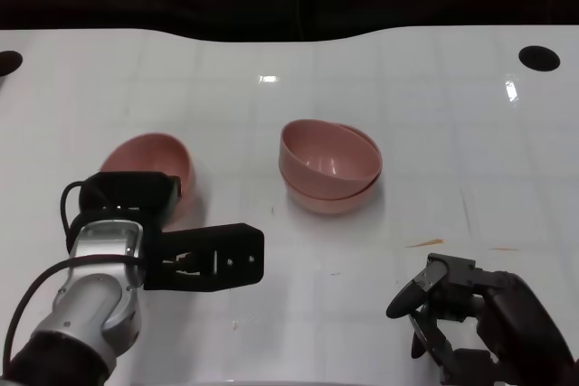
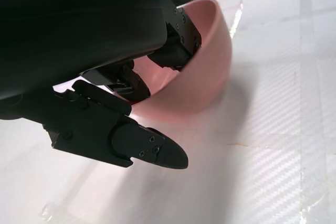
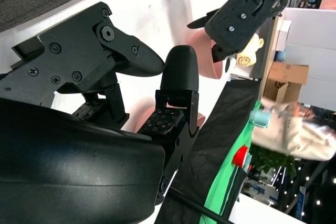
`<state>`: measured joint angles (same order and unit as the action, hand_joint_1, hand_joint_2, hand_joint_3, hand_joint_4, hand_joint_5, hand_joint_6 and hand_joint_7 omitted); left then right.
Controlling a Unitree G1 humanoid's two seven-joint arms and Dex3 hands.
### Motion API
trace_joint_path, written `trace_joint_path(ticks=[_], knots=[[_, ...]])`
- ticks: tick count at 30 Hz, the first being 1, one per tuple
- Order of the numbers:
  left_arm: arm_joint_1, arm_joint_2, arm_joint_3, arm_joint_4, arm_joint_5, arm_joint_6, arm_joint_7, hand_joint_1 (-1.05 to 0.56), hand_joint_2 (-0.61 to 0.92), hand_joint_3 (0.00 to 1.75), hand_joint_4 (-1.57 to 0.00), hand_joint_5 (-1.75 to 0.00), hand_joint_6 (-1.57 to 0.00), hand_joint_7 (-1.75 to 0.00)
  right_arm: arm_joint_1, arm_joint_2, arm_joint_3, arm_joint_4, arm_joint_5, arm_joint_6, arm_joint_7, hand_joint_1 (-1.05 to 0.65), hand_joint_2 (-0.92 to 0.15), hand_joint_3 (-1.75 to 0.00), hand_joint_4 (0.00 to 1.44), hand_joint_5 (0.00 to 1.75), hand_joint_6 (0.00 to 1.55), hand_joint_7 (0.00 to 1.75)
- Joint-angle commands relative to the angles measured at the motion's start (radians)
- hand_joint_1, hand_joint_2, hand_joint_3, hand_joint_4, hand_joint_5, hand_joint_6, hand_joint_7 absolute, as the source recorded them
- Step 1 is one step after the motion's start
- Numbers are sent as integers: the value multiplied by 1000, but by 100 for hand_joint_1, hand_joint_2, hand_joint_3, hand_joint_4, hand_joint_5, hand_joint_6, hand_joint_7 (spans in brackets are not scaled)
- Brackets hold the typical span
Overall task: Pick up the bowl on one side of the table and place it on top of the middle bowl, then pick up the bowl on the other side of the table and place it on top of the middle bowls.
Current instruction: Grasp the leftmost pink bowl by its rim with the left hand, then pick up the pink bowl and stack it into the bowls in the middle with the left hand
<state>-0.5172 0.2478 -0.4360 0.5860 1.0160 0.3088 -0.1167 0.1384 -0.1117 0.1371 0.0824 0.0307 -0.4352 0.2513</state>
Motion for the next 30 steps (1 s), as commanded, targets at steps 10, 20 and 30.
trace_joint_path(ticks=[10,20,30], knots=[[-42,40,-4,176,-121,-267,426,-37,92,24,-83,-174,-66,-112,-4,2,-14,8,-5,-4,-3,-21,-62,-97,81,151,80,118],[-31,103,21,-92,-123,-268,429,-32,92,13,-86,-175,-72,-107,-8,7,-18,28,-7,-22,-4,-20,-60,-99,82,149,81,117],[-104,117,25,-293,-160,-325,282,-29,91,10,-85,-175,-76,-130,-8,5,-21,17,-8,1,-4,-21,-61,-96,83,148,81,116]])
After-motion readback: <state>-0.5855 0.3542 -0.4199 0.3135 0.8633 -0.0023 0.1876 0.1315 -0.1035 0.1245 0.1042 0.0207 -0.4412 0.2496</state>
